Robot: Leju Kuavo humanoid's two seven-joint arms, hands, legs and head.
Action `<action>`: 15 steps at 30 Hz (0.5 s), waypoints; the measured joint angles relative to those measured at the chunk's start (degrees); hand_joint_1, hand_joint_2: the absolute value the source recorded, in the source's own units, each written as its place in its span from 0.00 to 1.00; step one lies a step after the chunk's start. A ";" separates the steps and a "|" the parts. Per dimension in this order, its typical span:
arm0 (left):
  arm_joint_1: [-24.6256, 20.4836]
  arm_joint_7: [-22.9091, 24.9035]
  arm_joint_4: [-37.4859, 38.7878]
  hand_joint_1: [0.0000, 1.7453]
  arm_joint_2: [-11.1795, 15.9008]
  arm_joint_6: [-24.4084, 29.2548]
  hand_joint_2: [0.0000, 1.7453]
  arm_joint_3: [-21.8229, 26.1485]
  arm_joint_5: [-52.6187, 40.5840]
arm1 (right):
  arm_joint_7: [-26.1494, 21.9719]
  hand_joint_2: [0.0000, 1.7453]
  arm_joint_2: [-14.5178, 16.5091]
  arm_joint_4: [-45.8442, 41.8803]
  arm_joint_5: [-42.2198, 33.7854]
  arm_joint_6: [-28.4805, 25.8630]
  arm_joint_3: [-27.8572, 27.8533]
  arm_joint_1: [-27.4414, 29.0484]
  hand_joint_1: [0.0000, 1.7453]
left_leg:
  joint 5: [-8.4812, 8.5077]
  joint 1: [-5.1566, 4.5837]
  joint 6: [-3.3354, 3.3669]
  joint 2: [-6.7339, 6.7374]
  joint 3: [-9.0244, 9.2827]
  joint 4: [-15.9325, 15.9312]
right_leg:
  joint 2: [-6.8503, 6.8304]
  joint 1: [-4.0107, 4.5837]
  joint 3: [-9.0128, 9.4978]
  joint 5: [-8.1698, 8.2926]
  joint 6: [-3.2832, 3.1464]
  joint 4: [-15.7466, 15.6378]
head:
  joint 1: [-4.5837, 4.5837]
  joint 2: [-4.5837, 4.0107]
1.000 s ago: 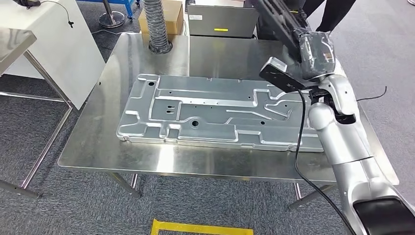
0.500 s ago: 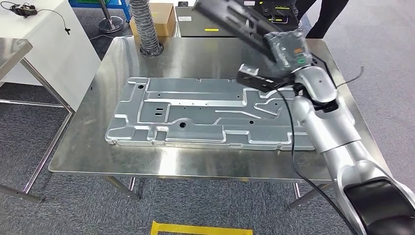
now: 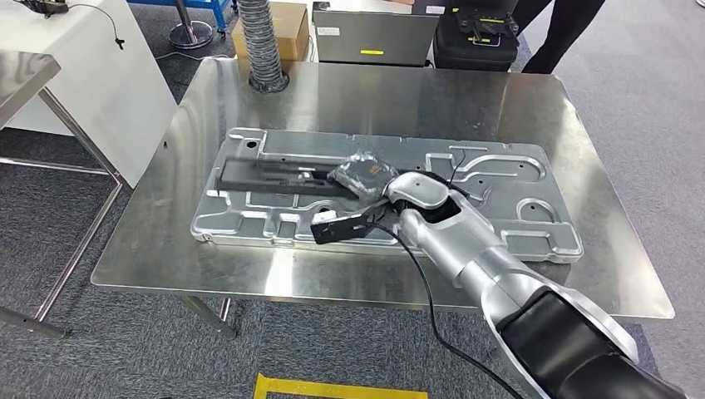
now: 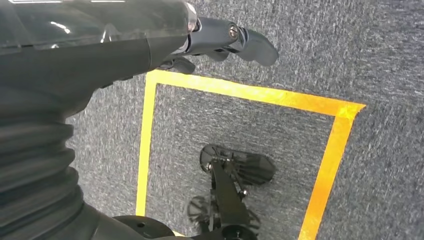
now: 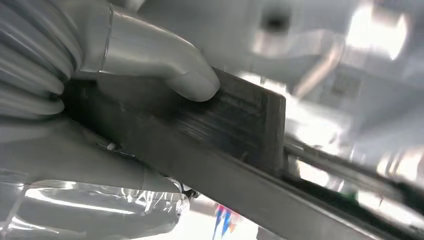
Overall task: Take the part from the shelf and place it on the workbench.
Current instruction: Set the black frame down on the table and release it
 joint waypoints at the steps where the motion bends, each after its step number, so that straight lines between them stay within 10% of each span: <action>1: 0.09 -0.15 0.00 0.00 -0.01 -0.05 1.00 0.00 0.01 | -0.61 1.00 0.45 1.09 -0.72 0.46 0.87 0.28 1.00 | -0.05 0.00 -0.06 -0.02 0.01 0.06 | -0.05 -0.08 0.44 1.27 -0.04 -1.30 | 0.02 0.00; 5: 0.27 -0.78 0.00 0.00 -0.02 -0.61 1.00 0.00 -0.05 | -2.15 1.00 1.59 3.53 -3.73 2.19 3.21 0.26 1.00 | -0.50 -0.18 -0.85 0.06 -0.02 0.47 | -0.22 0.23 6.49 7.16 -0.95 -14.80 | 0.01 0.01; 11: 0.41 -1.42 0.00 0.00 -0.01 -0.98 1.00 0.00 -0.16 | -2.62 1.00 2.22 5.00 -5.63 3.49 5.17 -0.34 1.00 | -3.27 -0.02 -2.51 0.15 -1.30 4.09 | -0.36 0.19 7.71 7.70 -2.76 -16.95 | -0.19 0.00; 15: 0.71 -1.76 0.00 0.00 -0.02 -1.69 1.00 0.00 -0.20 | -2.35 0.00 2.38 6.14 -6.40 5.22 6.82 -0.54 0.00 | -8.43 0.08 -3.03 0.19 -6.66 16.19 | -0.47 0.43 7.83 7.67 -3.11 -17.00 | -0.34 0.00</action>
